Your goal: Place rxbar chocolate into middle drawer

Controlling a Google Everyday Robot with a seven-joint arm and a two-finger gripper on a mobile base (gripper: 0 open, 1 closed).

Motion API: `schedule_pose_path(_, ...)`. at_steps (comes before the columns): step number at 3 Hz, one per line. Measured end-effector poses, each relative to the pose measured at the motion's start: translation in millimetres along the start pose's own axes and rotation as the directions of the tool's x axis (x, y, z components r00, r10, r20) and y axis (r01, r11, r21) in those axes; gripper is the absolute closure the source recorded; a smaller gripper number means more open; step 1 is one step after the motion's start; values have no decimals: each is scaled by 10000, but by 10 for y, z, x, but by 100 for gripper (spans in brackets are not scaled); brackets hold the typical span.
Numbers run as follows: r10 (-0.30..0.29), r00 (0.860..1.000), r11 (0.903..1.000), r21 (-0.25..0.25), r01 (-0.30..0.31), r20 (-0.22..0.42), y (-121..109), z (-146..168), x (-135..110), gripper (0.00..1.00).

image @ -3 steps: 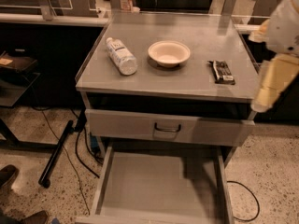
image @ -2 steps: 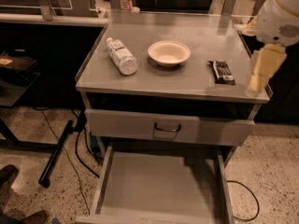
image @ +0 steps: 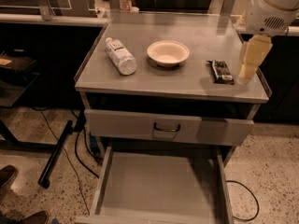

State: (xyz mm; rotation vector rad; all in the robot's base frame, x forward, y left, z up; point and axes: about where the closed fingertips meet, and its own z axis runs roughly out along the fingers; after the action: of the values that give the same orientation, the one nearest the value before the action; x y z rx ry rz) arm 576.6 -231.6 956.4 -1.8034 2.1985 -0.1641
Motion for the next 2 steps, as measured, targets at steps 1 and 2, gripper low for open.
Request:
schedule_pose_path(1, -12, 9998, 9999, 127, 9, 209, 5, 24, 11, 0)
schedule_pose_path(2, 51, 9997, 9997, 238, -57, 254, -203, 227, 129, 0)
